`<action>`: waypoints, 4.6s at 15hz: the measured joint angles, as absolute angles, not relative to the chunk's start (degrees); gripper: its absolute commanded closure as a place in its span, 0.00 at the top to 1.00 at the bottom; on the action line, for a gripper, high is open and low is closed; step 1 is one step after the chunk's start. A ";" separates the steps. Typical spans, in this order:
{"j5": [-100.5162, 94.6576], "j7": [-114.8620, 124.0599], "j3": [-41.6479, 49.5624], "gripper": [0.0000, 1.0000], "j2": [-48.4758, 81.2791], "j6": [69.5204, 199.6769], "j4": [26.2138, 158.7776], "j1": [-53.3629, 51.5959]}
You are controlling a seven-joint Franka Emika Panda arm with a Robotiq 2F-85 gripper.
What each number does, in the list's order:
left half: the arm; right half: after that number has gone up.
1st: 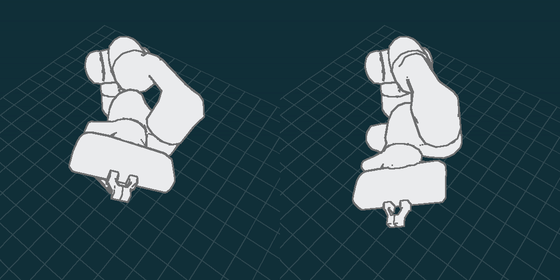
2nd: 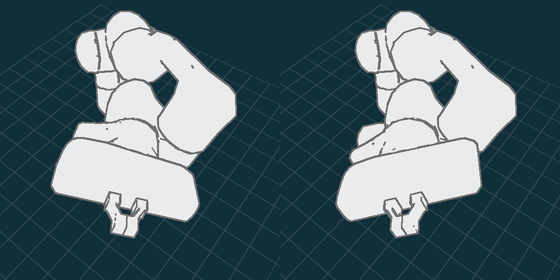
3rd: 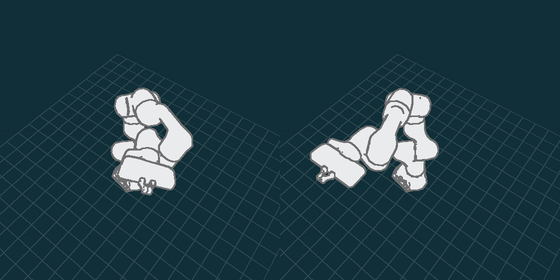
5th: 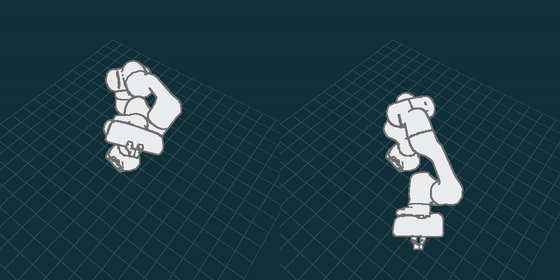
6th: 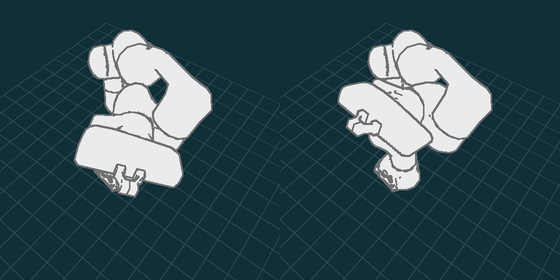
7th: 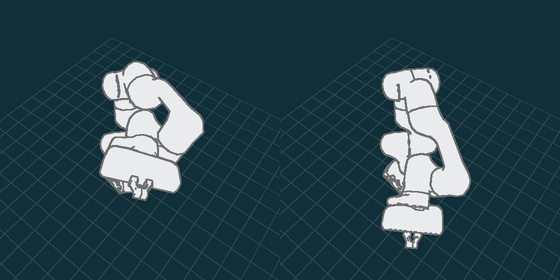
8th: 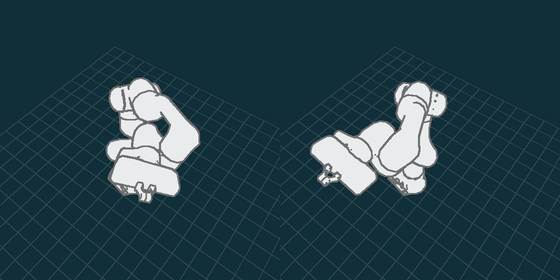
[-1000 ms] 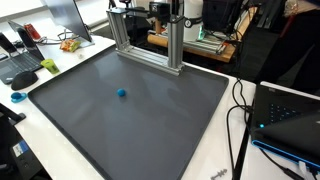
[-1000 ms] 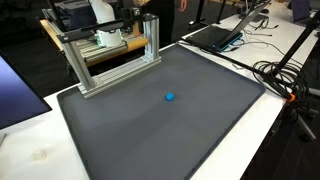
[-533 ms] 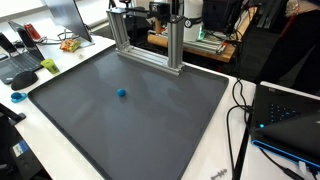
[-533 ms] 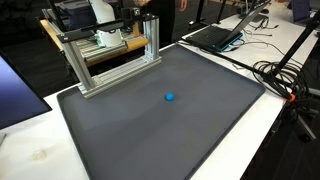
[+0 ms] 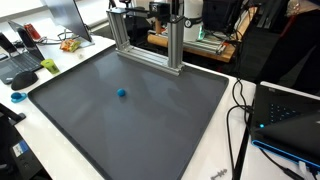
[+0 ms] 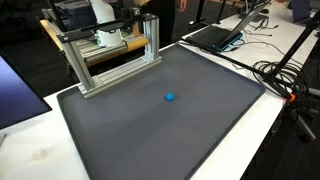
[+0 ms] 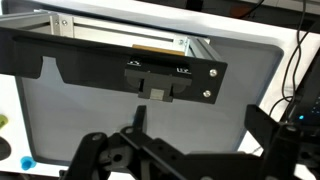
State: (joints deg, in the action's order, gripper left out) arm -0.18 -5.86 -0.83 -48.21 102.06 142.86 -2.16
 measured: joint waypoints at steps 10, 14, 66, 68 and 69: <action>-0.33 -0.96 -4.42 1.00 -48.07 109.87 147.32 -2.25; -0.33 -0.82 -4.42 1.00 -47.63 110.23 147.40 -2.24; -3.71 2.38 -1.72 0.22 -34.51 120.33 152.59 1.99; -3.58 2.51 -1.61 0.22 -34.50 120.32 152.57 1.99; -3.48 2.60 -1.53 0.22 -34.48 120.32 152.54 1.99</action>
State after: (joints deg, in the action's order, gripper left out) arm -3.48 2.60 -1.53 -34.48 120.32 152.54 1.99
